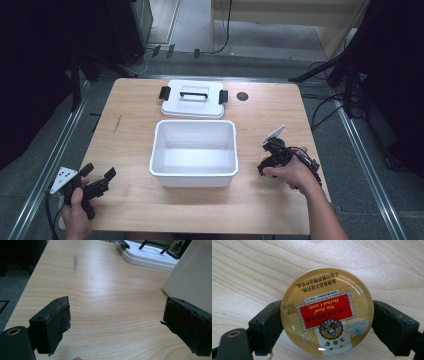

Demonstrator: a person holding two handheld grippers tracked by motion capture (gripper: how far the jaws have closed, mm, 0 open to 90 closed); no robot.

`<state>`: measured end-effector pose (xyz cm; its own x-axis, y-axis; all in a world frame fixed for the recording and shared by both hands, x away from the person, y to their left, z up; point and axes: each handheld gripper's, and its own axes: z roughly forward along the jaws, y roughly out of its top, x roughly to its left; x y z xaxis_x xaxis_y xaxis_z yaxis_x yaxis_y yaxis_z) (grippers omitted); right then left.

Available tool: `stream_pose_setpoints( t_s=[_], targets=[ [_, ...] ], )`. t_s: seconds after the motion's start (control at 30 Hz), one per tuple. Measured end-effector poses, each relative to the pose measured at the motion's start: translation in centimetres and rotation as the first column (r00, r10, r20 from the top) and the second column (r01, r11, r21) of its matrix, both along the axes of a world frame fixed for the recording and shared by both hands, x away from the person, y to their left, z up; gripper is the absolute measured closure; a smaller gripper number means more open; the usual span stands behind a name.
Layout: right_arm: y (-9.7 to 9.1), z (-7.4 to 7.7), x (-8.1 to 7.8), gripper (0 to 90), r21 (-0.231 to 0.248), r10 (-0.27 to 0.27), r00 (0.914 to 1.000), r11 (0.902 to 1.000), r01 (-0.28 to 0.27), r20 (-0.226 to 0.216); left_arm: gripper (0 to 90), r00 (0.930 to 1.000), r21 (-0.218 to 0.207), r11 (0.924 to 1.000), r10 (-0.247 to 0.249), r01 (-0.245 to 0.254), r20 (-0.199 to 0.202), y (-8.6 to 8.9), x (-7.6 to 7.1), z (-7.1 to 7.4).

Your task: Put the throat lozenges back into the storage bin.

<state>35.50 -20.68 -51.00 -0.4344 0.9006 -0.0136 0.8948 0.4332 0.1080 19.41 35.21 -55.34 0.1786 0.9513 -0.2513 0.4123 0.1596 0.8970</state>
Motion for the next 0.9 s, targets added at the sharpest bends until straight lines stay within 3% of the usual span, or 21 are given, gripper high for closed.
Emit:
stream_pose_setpoints(
  t_s=[0.1,0.47,0.9],
  targets=[
    [0.1,-0.1,-0.1,19.5,-0.002,0.004,1.0,1.0,-0.004,-0.004,7.7,1.0,0.0,1.0,0.0,0.0,-0.001,0.0,0.0,0.0],
    [-0.1,0.7,0.0,20.2,0.025,0.012,0.9999,0.9996,-0.012,-0.003,7.7,1.0,-0.001,1.0,0.001,-0.001,0.0,0.0,0.0,0.0],
    [0.5,3.2,-0.2,20.3,0.03,0.07,0.9974,0.997,-0.071,0.014,7.7,1.0,0.001,1.0,0.002,-0.002,0.0,0.0,0.0,0.0]
  ],
)
